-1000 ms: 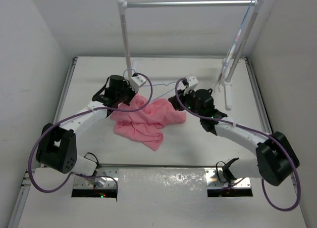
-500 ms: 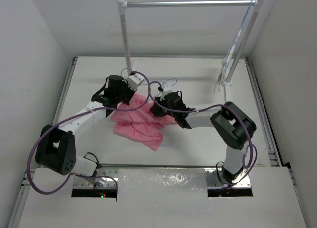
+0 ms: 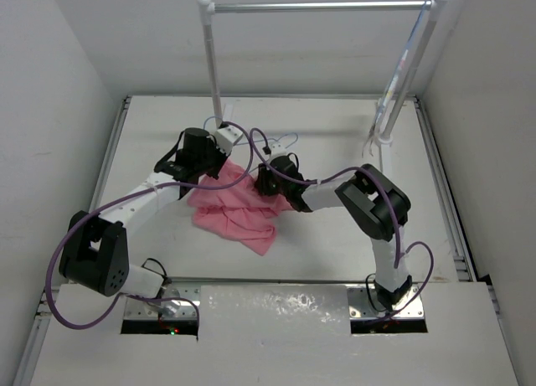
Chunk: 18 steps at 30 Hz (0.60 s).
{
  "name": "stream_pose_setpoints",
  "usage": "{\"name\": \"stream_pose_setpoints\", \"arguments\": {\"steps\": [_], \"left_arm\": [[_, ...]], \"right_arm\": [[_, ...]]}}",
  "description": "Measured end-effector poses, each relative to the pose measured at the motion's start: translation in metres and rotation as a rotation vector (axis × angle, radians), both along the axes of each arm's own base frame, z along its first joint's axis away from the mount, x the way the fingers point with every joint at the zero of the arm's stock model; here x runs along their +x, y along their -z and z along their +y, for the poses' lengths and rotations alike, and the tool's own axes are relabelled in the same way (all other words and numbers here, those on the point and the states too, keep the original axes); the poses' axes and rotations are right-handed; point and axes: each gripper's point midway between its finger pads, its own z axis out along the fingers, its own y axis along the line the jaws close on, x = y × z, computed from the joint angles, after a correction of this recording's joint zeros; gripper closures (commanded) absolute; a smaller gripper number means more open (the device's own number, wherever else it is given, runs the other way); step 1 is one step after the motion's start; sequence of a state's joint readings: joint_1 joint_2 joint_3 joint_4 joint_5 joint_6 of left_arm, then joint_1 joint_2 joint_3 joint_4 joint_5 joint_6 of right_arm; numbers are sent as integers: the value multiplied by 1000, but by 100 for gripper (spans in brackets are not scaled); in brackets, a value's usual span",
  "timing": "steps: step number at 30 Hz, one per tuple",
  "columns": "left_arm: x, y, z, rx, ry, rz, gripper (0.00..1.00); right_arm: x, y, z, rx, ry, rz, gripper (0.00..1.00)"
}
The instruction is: Place the t-shirt on the hanger
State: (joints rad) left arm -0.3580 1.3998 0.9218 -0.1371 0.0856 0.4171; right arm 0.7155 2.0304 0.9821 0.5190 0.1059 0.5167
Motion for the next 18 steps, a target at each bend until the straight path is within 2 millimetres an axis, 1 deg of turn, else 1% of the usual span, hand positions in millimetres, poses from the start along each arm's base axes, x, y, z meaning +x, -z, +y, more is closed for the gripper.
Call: {"name": "stream_pose_setpoints", "arguments": {"steps": [1, 2, 3, 6, 8, 10, 12, 15, 17, 18], "left_arm": [[0, 0, 0, 1, -1, 0, 100], [0, 0, 1, 2, -2, -1, 100], [0, 0, 1, 2, -3, -1, 100], [0, 0, 1, 3, -3, -1, 100], [0, 0, 3, 8, -3, -1, 100], [0, 0, 4, 15, 9, -3, 100], [-3, -1, 5, 21, 39, -2, 100], [-15, 2, 1, 19, 126, 27, 100], [-24, 5, -4, 19, 186, 51, 100], [-29, 7, -5, 24, 210, 63, 100]], "right_arm": [[0, 1, -1, -4, 4, 3, 78], [0, 2, -2, -8, 8, 5, 91], [1, 3, -2, -16, 8, 5, 100], [3, 9, -5, -26, 36, 19, 100], [3, 9, -14, -29, 68, 15, 100], [-4, 9, -35, -23, 113, 24, 100], [-8, 8, -66, -13, 172, 44, 100], [-1, 2, -121, 37, 307, 48, 100], [3, -2, -148, 59, 374, 42, 100], [4, -2, -158, 65, 400, 41, 100]]}}
